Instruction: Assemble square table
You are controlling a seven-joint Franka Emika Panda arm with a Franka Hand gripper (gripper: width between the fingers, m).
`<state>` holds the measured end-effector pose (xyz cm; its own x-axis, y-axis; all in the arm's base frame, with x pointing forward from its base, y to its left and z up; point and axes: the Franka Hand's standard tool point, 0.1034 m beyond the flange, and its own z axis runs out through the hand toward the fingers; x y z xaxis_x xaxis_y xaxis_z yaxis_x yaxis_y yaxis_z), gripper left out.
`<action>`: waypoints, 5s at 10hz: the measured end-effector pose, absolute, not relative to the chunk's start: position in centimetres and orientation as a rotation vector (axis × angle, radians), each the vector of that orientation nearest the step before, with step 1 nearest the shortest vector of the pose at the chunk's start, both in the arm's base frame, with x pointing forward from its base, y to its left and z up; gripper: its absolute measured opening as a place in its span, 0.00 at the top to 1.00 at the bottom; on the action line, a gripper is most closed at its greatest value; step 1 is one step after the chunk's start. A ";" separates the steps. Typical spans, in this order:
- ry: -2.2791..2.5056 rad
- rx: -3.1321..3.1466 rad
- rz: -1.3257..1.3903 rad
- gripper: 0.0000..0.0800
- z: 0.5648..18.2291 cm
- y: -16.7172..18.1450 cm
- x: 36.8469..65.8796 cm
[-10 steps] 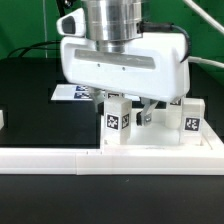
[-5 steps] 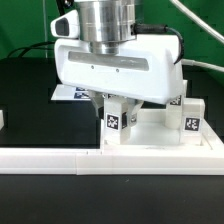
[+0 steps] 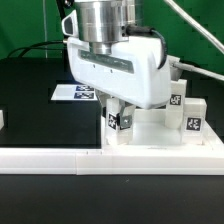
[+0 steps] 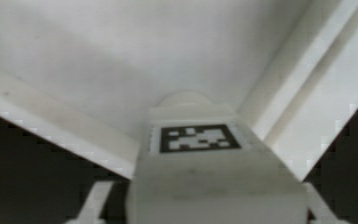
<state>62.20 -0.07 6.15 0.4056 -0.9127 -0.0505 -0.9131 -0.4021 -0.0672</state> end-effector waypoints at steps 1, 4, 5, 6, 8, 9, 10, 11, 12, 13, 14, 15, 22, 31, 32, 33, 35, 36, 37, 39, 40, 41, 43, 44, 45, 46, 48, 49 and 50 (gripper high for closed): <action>1.923 -2.379 0.014 0.64 6.3 -0.2 62.3; 2.474 -1.707 0.106 0.64 6.1 -0.1 62.4; 2.553 -1.577 0.121 0.64 6.2 0.1 62.4; 2.611 -1.485 0.127 0.64 6.2 0.0 62.4; 2.691 -1.345 0.138 0.64 6.2 0.0 62.3; 2.682 -1.363 0.137 0.64 6.1 0.0 62.3; 2.669 -1.388 0.136 0.64 6.1 0.0 62.3; 2.642 -1.438 0.134 0.64 6.1 0.1 62.3; 2.561 -1.565 0.127 0.36 6.3 0.6 62.3; 2.387 -1.823 0.098 0.36 6.5 1.2 62.2; 2.290 -1.957 0.082 0.23 6.4 1.6 62.1; 2.226 -2.029 0.075 0.20 6.4 1.2 62.1; 1.252 -2.784 -0.007 0.19 6.5 1.3 62.5; 1.933 -2.365 0.031 0.64 6.3 1.1 62.4; 2.057 -2.259 0.034 0.64 6.3 1.0 62.5; 2.215 -2.112 0.046 0.64 6.3 0.8 62.6; 2.496 -1.759 0.087 0.64 6.3 0.7 62.7; 2.606 -1.589 0.131 0.64 6.3 0.5 62.5; 2.652 -1.521 0.149 0.64 6.3 0.3 62.3; 2.700 -1.452 0.122 0.62 6.3 0.3 62.1; 2.702 -1.464 0.113 0.62 6.3 0.2 62.0; 2.697 -1.475 0.113 0.50 6.2 0.2 61.9; 2.697 -1.476 0.114 0.28 6.2 0.2 61.9; 2.695 -1.477 0.114 0.28 6.2 0.3 61.9; 2.679 -1.483 0.124 0.21 7.2 1.2 61.8; 2.658 -1.477 0.143 0.19 8.9 2.3 61.1; 2.609 -1.443 0.172 0.19 13.8 3.5 60.5; 2.592 -1.456 0.176 0.19 14.8 4.2 60.2; 2.593 -1.463 0.179 0.19 14.3 4.2 60.1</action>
Offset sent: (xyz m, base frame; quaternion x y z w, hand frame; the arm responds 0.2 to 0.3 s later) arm 0.0114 0.0128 -0.0035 0.0373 -0.1090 0.4110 0.9043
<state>60.11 4.24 14.32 -0.5091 -0.8380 -0.1964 -0.8571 0.5146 0.0259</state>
